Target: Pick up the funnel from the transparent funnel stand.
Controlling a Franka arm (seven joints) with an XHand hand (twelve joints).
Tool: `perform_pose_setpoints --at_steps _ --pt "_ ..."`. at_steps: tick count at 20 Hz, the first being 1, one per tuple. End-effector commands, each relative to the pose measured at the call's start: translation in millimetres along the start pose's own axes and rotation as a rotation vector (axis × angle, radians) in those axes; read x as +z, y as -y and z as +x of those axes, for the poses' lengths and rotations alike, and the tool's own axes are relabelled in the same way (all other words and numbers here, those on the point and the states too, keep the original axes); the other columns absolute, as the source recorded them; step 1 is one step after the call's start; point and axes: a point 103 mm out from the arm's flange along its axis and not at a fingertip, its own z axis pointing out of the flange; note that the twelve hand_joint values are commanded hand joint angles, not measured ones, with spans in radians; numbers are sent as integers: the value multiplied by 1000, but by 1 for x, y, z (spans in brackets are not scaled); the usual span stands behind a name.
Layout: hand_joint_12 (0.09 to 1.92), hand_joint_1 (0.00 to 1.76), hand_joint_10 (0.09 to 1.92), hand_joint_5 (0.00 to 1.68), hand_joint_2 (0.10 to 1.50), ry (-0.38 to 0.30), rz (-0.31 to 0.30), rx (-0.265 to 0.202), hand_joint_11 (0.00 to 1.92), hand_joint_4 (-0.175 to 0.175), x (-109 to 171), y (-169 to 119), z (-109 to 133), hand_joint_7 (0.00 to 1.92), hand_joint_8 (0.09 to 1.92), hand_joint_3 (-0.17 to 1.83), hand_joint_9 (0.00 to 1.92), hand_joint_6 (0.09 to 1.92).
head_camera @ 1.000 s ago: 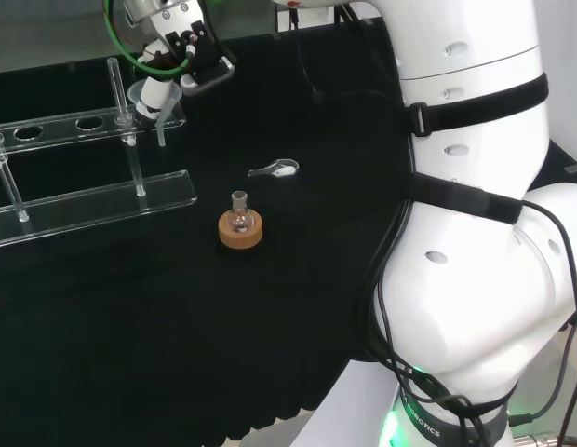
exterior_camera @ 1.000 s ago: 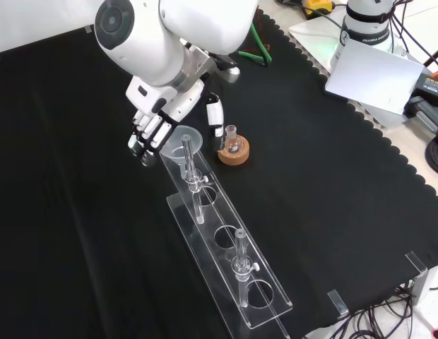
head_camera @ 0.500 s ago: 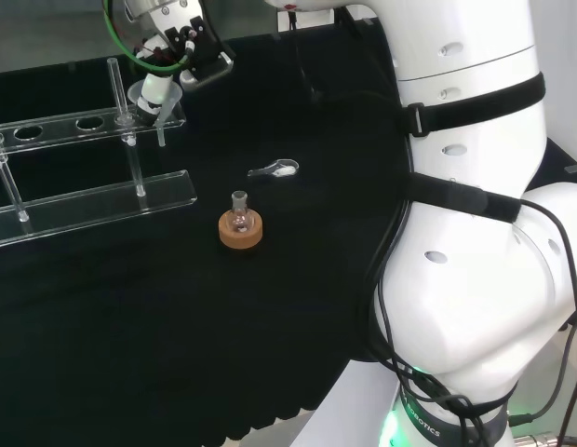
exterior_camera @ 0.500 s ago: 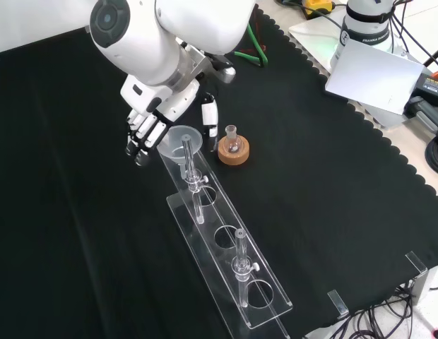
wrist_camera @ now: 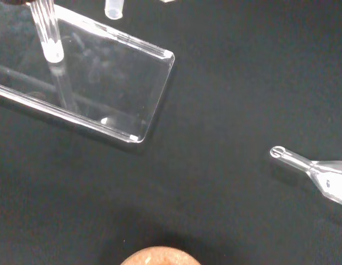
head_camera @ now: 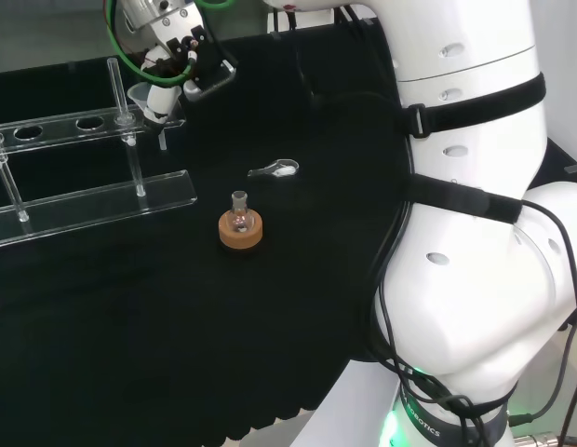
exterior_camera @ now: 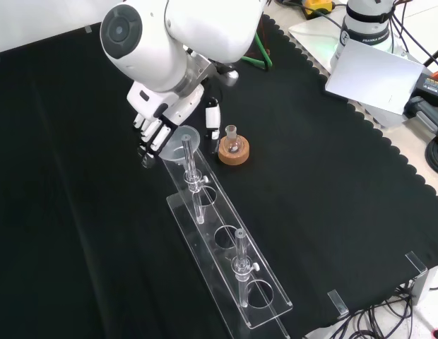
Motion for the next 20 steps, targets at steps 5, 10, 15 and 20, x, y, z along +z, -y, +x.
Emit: perform_pose_setpoints --at_steps 5,10,15,20 --pt "1412 679 538 596 833 68 -267 43 441 -20 -14 17 -5 675 739 129 908 409" --pt "1287 759 692 751 778 115 -316 46 598 -34 -24 27 -7 971 1017 332 1156 876" --pt "1270 781 780 804 734 132 -334 57 625 -37 -28 34 -6 1002 1093 441 1174 927" --pt "1267 797 804 825 702 92 -337 39 629 -36 -34 39 -4 982 1103 495 1155 946"
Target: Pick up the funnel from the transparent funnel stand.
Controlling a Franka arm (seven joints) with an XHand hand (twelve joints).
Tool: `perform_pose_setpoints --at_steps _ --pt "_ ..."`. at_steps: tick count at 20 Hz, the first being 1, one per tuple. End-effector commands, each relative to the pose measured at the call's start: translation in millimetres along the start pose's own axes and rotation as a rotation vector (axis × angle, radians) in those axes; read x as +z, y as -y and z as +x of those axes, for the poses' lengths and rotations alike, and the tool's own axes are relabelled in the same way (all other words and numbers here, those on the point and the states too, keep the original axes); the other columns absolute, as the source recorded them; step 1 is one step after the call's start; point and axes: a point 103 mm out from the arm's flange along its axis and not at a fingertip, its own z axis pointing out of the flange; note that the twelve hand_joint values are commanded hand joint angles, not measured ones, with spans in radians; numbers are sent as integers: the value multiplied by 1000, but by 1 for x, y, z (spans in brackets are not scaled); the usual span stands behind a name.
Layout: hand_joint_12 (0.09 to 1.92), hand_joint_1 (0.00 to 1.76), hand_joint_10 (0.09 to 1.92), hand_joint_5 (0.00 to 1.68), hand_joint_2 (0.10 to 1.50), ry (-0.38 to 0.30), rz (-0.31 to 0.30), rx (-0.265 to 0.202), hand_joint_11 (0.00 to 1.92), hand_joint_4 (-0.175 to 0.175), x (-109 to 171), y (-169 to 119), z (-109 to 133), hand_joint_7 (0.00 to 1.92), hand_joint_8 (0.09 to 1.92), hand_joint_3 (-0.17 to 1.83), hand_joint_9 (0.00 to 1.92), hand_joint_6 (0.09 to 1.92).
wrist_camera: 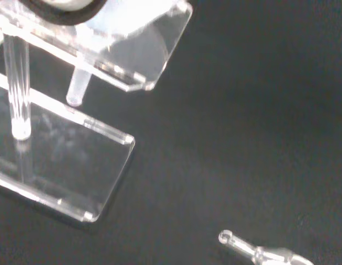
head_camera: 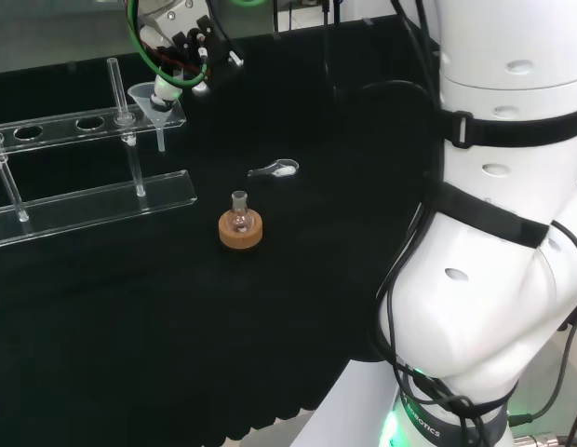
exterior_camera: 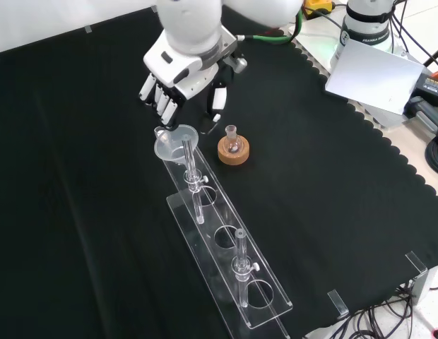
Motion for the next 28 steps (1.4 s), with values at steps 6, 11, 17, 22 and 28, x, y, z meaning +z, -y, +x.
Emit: perform_pose_setpoints --at_steps 6,11,17,22,28 --pt "1369 641 715 302 623 -136 118 -66 468 -55 -9 -1 -10 382 880 485 673 598" --pt "1450 538 806 163 634 -214 272 -132 348 -60 0 -18 -7 26 767 346 316 102" --pt "1459 520 795 176 645 -227 281 -162 347 -71 10 -29 -3 51 771 300 356 87" --pt "1422 527 650 315 663 -233 265 -170 411 -79 11 -31 -3 247 760 277 606 87" --pt "1388 538 555 456 669 -237 249 -166 472 -80 9 -26 -7 464 739 275 807 87"
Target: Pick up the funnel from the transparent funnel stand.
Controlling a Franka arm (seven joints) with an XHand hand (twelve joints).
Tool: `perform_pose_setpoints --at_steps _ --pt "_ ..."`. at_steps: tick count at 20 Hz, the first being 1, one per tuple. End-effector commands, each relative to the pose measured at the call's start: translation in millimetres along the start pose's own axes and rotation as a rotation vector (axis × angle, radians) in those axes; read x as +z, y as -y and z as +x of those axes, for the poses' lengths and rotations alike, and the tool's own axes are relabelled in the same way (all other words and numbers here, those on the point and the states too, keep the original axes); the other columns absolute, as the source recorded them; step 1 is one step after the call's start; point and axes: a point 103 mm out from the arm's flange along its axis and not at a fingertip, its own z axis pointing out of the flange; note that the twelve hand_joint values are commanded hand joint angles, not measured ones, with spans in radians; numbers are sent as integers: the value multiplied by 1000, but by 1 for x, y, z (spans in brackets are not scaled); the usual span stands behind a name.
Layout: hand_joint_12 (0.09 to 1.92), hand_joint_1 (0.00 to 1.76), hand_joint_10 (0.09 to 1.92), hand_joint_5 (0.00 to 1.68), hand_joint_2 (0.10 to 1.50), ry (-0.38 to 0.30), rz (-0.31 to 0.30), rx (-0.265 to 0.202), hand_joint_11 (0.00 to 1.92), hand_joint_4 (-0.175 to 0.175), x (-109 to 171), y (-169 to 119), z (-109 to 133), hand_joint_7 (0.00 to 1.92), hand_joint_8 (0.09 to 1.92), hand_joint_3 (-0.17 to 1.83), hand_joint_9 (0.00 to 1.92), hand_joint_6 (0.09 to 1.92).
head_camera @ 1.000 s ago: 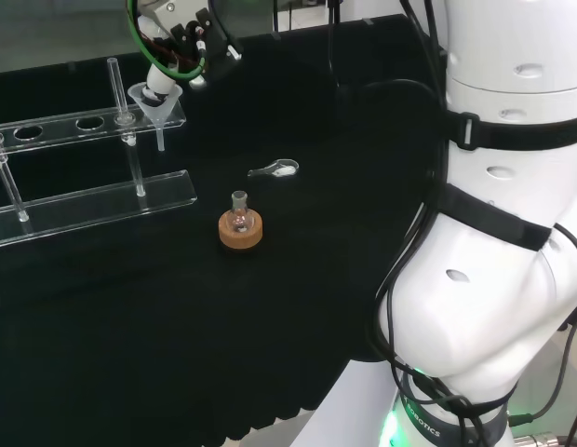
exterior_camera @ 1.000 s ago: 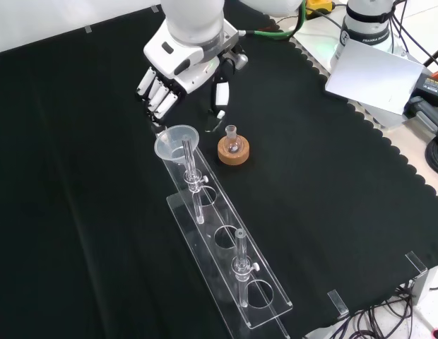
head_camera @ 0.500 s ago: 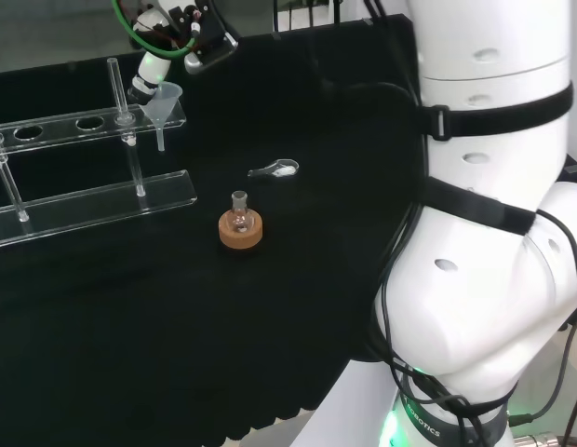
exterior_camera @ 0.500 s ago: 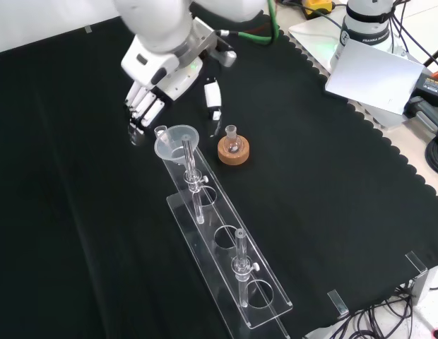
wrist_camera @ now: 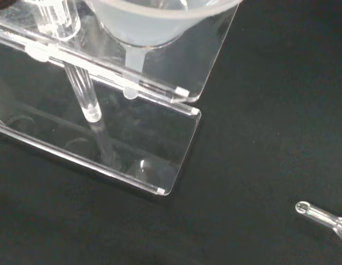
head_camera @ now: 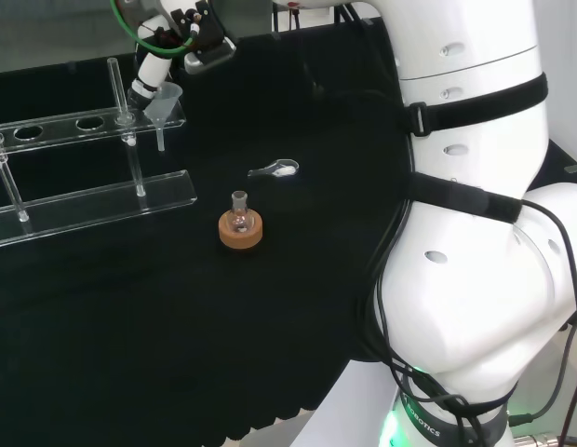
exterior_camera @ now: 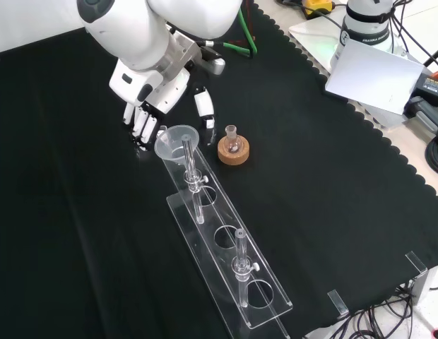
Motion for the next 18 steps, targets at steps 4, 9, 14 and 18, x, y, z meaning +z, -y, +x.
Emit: perform_pose_setpoints --at_steps 4,9,14,18 --pt "1375 543 529 485 671 -21 25 -23 498 -81 8 11 0 508 732 277 854 87" --pt "1376 543 529 447 671 -25 23 -33 494 -79 11 10 0 397 745 270 792 87" --pt "1398 536 606 333 674 -31 50 -43 463 -75 14 7 0 202 770 252 665 87" --pt "1418 526 678 243 674 -31 37 -41 438 -74 15 5 1 81 768 237 568 87"
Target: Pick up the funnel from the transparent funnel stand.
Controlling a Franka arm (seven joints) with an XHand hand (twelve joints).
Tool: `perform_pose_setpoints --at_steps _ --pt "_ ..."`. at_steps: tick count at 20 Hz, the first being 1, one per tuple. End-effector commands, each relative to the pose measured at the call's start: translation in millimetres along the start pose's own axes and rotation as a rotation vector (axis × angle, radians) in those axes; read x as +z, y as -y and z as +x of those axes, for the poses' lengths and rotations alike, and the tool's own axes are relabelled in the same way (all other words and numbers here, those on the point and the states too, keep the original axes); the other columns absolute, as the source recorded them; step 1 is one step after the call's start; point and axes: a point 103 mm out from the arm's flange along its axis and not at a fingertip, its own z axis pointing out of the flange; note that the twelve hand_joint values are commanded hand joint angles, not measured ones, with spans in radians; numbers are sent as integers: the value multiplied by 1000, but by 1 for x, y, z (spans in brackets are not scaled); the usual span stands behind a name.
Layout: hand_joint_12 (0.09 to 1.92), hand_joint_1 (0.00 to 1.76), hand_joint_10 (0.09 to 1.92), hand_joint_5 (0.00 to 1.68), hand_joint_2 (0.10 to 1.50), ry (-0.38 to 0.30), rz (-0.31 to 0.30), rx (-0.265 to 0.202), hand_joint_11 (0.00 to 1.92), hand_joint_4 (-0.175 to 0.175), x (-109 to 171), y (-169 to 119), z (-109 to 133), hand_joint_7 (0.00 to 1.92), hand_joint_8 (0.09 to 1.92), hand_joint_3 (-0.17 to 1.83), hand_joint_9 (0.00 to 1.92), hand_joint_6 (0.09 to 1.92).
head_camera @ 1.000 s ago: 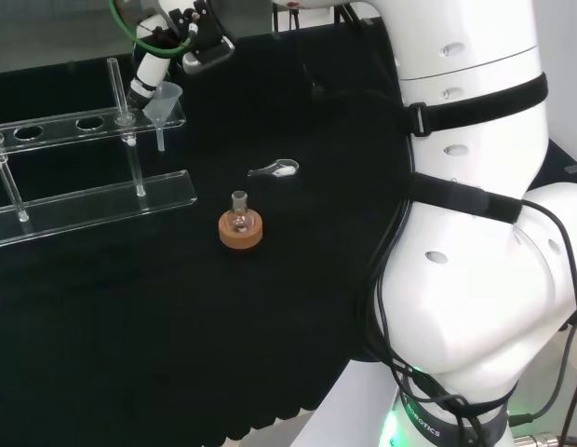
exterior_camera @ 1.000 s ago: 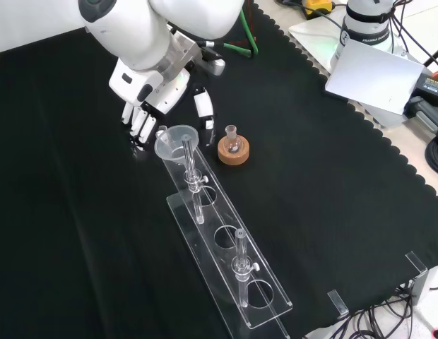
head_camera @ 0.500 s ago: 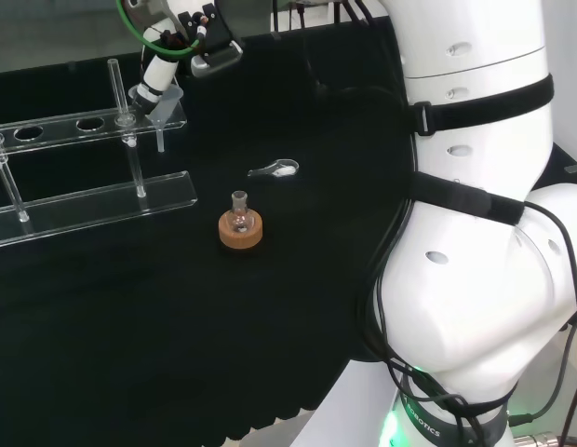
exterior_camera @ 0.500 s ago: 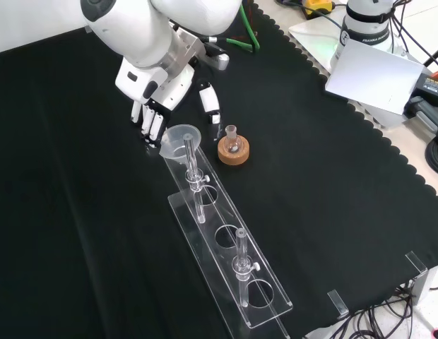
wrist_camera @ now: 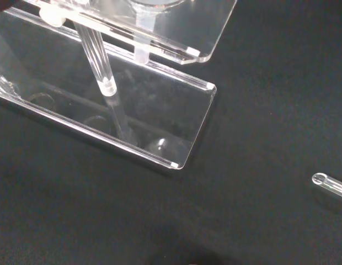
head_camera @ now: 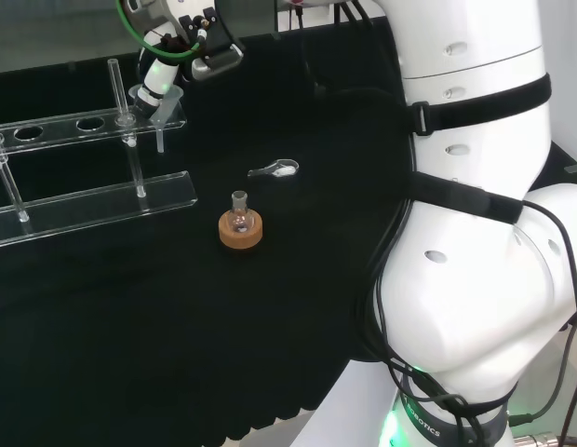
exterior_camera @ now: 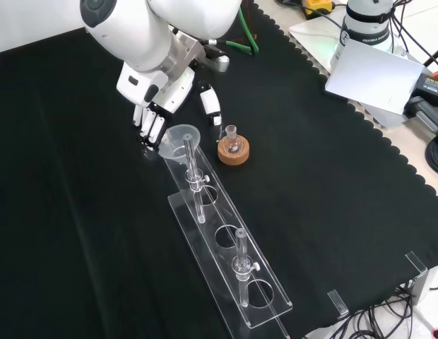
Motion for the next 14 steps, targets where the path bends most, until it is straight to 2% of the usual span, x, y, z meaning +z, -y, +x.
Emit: perform_pose_setpoints --at_steps 1,7,14 --pt "1420 525 686 229 674 -3 -6 -5 435 -74 2 -2 1 68 768 235 556 87" --pt "1425 522 704 221 675 13 15 -7 429 -75 3 -5 2 79 778 231 552 87" --pt "1353 557 570 490 684 75 0 1 499 -79 9 -7 4 511 761 256 953 87"
